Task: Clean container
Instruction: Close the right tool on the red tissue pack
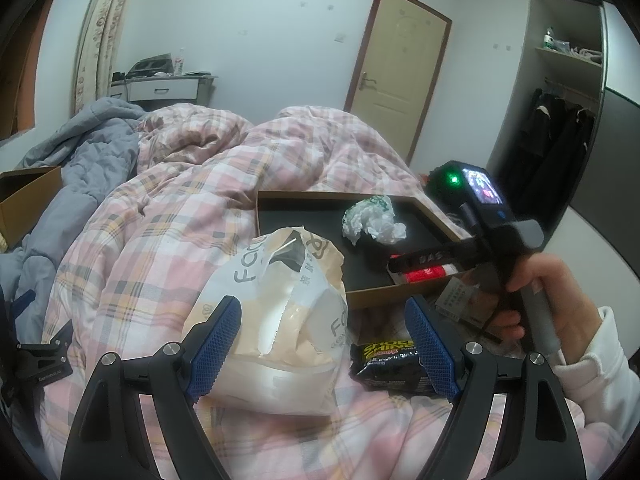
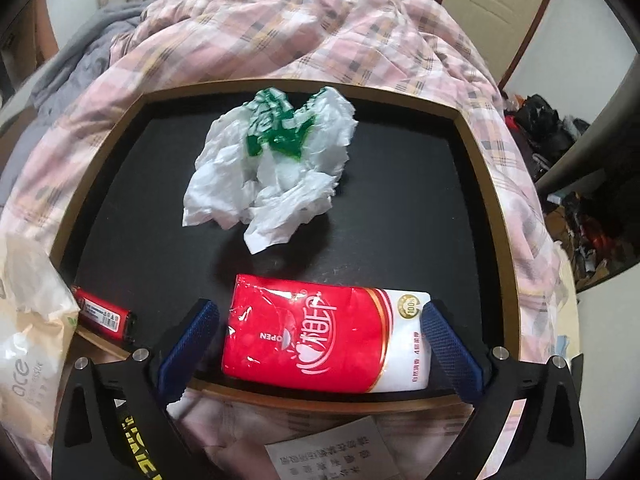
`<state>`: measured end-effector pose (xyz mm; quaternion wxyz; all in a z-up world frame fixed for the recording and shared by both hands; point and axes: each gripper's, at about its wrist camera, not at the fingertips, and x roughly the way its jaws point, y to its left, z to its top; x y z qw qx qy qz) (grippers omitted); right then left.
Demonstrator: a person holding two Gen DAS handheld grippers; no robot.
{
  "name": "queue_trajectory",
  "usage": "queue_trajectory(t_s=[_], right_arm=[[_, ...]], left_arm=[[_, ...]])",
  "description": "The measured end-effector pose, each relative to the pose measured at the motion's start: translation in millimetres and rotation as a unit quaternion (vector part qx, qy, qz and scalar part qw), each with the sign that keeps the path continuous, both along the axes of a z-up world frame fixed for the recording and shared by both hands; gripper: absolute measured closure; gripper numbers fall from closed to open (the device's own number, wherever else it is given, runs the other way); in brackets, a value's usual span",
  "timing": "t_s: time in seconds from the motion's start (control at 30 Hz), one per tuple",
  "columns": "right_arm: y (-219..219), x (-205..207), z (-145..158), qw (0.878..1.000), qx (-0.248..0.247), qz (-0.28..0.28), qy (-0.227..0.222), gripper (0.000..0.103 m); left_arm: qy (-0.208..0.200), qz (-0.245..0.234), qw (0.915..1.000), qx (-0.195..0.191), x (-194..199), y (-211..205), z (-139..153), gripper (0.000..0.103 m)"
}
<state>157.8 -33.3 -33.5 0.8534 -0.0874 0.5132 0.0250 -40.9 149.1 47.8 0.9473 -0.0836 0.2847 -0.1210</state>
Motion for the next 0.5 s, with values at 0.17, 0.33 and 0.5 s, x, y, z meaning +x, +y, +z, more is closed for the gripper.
queue_trajectory(t_s=[0.17,0.33,0.5], right_arm=[[-11.7,5.2,1.2,0.999,0.032,-0.010,0.010,0.002],[-8.6,3.0,2.7,1.000,0.002,-0.017,-0.004,0.002],[-14.4,-6.6,25.8,0.999,0.017,-0.017,-0.033,0.002]], left_arm=[[0.000,-0.001,1.0000,0.001,0.2,-0.8,0.0,0.021],[0.000,-0.002,1.0000,0.001,0.3,-1.5,-0.2,0.021],[0.001,-0.003,1.0000,0.001,1.0,-2.2,-0.3,0.021]])
